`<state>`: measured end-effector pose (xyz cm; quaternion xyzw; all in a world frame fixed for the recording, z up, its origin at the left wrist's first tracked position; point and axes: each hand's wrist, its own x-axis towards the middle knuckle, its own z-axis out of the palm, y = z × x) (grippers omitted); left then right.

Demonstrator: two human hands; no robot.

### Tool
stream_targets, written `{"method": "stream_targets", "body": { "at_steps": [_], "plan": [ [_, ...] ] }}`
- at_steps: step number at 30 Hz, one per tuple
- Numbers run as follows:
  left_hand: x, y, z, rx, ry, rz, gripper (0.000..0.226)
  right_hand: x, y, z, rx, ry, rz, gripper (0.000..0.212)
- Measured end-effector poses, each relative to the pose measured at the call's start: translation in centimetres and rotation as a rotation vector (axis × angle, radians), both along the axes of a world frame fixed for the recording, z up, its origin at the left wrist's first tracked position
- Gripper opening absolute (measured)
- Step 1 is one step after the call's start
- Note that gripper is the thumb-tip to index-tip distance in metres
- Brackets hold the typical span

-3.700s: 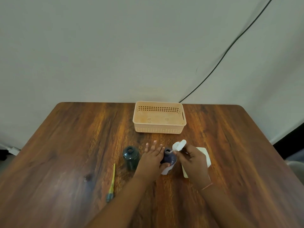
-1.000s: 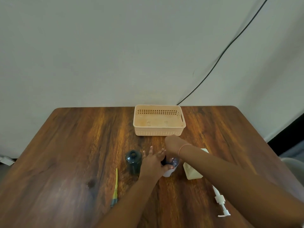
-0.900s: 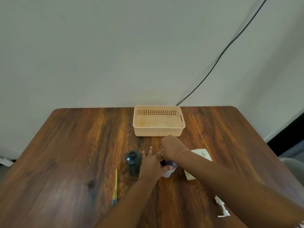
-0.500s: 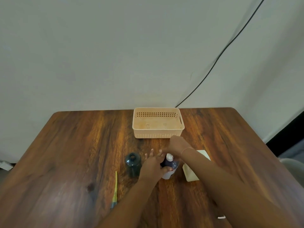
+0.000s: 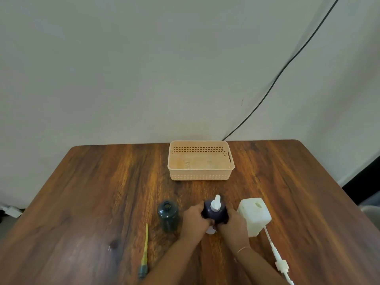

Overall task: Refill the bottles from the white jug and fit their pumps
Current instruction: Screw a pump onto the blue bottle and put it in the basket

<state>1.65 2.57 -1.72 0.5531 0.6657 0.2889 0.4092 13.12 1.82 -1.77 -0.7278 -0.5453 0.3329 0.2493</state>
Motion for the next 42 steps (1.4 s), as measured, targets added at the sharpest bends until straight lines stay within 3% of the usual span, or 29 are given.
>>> {"method": "stream_targets", "body": {
  "at_steps": [6,12,16,25,42],
  "plan": [
    [-0.6,4.4,4.6,0.109,0.006,0.049,0.035,-0.2,5.0,4.1,0.194,0.061,0.058,0.021],
    [-2.2,12.5,8.9,0.166,-0.120,0.030,0.038,-0.5,14.9,8.2,0.244,0.023,0.147,0.046],
    [-3.1,16.7,7.4,0.108,-0.190,0.030,0.035,-1.0,19.4,7.3,0.181,0.027,0.168,0.044],
    [-3.1,20.4,1.6,-0.045,-0.209,0.033,0.054,-1.6,23.2,1.4,0.012,-0.027,0.196,0.041],
    [-3.1,21.4,-0.8,-0.020,-0.190,0.063,0.055,-1.9,24.2,-1.1,0.058,-0.031,0.197,0.040]
  ]
}}
